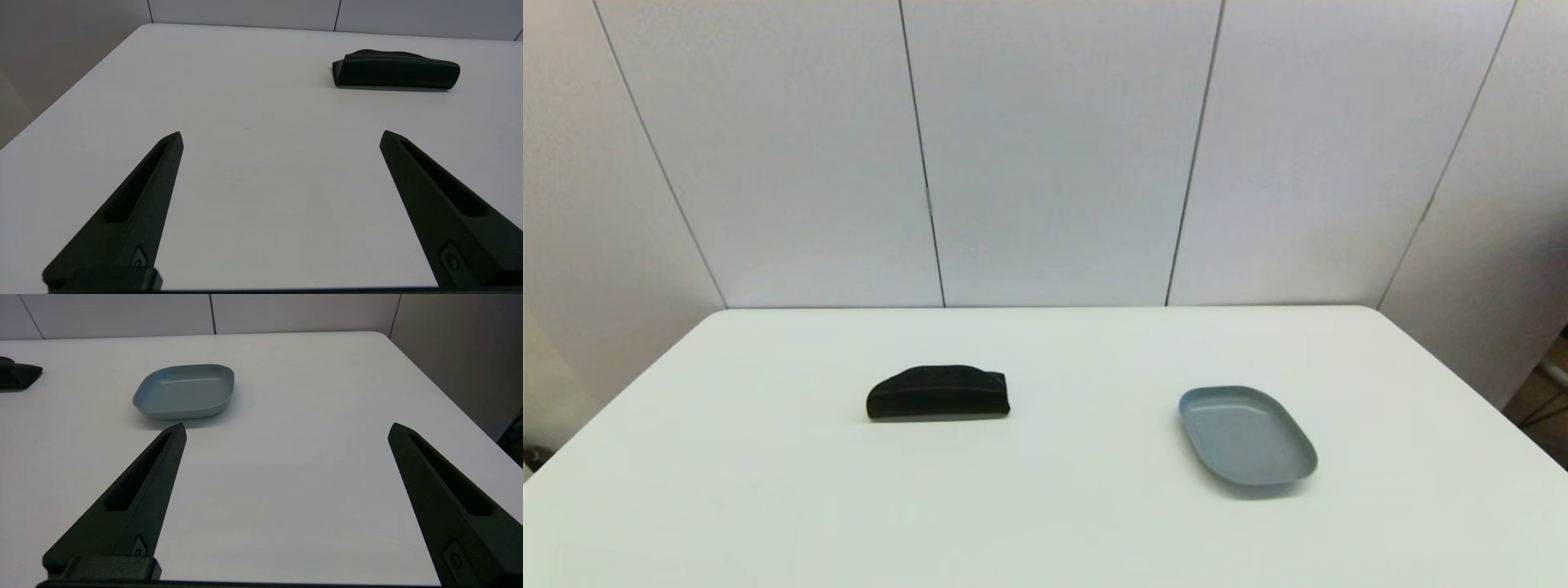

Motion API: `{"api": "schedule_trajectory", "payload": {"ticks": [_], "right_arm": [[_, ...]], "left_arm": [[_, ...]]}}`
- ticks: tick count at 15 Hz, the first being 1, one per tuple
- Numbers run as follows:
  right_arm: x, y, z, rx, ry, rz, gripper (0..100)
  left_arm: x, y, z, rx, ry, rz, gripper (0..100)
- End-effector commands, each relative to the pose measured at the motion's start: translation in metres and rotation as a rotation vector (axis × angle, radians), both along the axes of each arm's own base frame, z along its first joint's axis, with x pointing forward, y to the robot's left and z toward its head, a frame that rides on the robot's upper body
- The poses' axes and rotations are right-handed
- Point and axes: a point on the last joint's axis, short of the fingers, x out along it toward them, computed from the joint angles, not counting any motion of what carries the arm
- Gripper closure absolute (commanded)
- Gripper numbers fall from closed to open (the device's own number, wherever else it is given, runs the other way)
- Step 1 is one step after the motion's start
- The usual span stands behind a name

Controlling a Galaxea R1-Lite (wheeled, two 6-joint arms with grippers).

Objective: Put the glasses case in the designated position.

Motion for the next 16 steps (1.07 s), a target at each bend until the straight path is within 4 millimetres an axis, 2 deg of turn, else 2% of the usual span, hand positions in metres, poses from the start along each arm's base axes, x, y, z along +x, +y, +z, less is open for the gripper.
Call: {"api": "schedule_trajectory", "payload": {"ticks": [1, 5, 6, 8, 13, 16], "right_arm": [[0.0, 0.0, 0.0, 0.0, -0.001, 0.0, 0], [0.0, 0.0, 0.0, 0.0, -0.001, 0.001, 0], [0.0, 0.0, 0.0, 0.0, -0.001, 0.0, 0], [0.0, 0.0, 0.0, 0.0, -0.001, -0.002, 0], [0.0, 0.0, 0.0, 0.0, -0.001, 0.0, 0], [0.0, 0.0, 0.0, 0.0, -0.001, -0.002, 0]], "left_arm": [[0.0, 0.0, 0.0, 0.003, 0.003, 0.0, 0], [0.001, 0.0, -0.001, 0.033, -0.014, 0.003, 0], [0.002, 0.0, 0.003, 0.056, 0.016, 0.005, 0], [0.009, 0.002, 0.024, 0.074, 0.085, 0.073, 0], [0.056, 0.003, 0.139, 0.106, 0.192, 0.137, 0], [0.078, 0.004, 0.191, 0.156, 0.352, 0.158, 0]]}}
